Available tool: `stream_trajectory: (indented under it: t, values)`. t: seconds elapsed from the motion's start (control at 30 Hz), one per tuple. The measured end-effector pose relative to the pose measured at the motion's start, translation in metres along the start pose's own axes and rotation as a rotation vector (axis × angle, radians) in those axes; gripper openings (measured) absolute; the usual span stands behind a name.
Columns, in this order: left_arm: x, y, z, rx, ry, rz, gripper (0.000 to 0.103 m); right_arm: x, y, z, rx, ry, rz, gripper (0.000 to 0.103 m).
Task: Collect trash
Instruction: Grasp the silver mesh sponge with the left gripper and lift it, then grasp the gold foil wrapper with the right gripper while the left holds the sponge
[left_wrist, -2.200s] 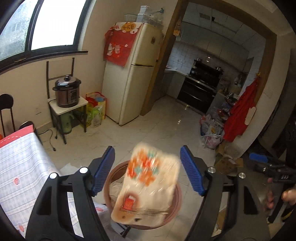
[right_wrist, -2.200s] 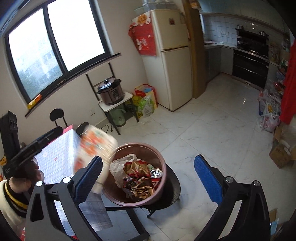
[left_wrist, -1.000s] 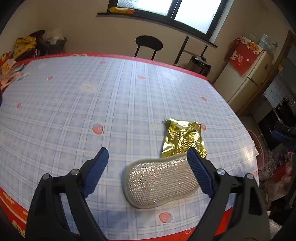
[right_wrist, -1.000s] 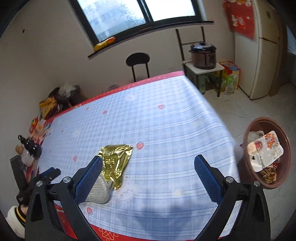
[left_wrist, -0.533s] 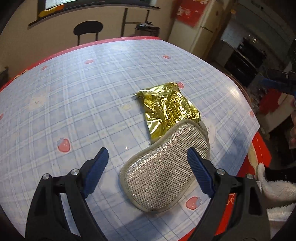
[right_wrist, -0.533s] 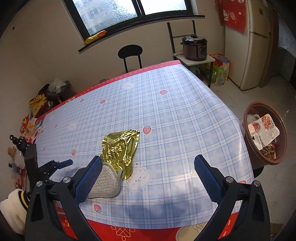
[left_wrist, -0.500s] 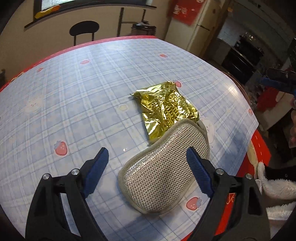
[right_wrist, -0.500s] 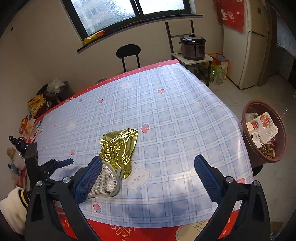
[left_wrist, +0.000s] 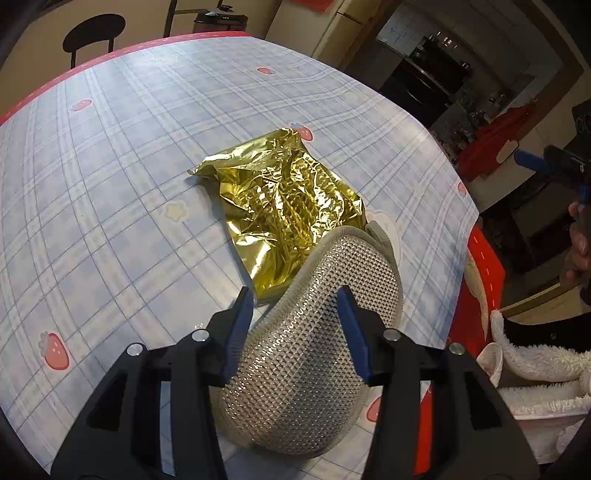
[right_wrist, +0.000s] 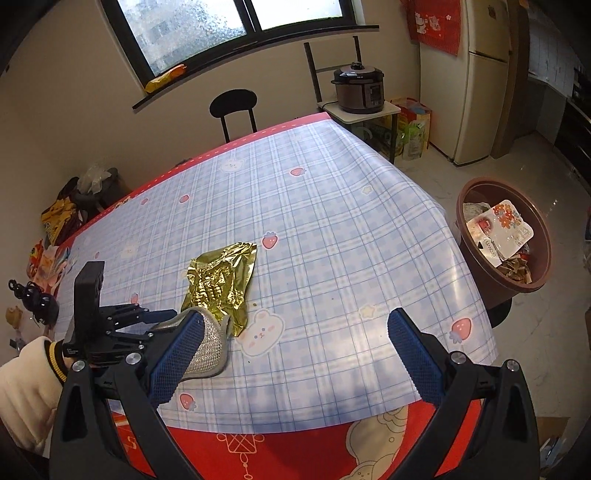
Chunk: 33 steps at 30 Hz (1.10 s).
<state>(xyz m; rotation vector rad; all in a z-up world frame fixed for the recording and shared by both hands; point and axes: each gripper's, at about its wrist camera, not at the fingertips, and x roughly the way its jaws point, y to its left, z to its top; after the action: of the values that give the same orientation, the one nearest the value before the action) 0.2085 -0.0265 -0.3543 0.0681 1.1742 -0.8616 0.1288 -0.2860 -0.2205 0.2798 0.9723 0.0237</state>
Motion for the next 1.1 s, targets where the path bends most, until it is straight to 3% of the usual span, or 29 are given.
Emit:
stream_trajectory:
  t: [0.13, 0.2, 0.37, 0.5, 0.7, 0.9, 1.1]
  values:
    - [-0.002, -0.003, -0.004, 0.018, 0.003, 0.001, 0.045, 0.001, -0.002, -0.003, 0.007, 0.013, -0.005, 0.098]
    - [-0.009, -0.008, -0.009, 0.033, -0.011, 0.004, 0.032, 0.004, -0.001, -0.001, 0.012, 0.019, -0.003, 0.098]
    - [-0.034, -0.015, -0.022, -0.016, -0.096, 0.024, 0.010, 0.018, 0.015, 0.008, -0.020, 0.042, 0.023, 0.098]
    - [-0.060, -0.013, -0.044, -0.104, -0.177, 0.036, 0.009, 0.036, 0.040, 0.014, -0.078, 0.073, 0.068, 0.098]
    - [-0.111, 0.002, -0.086, -0.328, -0.359, 0.080, 0.009, 0.080, 0.070, 0.017, -0.141, 0.123, 0.099, 0.098]
    - [-0.153, 0.029, -0.128, -0.561, -0.495, 0.249, 0.009, 0.140, 0.095, 0.016, -0.152, 0.158, 0.083, 0.098]
    - [-0.167, 0.046, -0.155, -0.671, -0.517, 0.383, 0.009, 0.183, 0.119, 0.023, -0.149, 0.147, 0.025, 0.098]
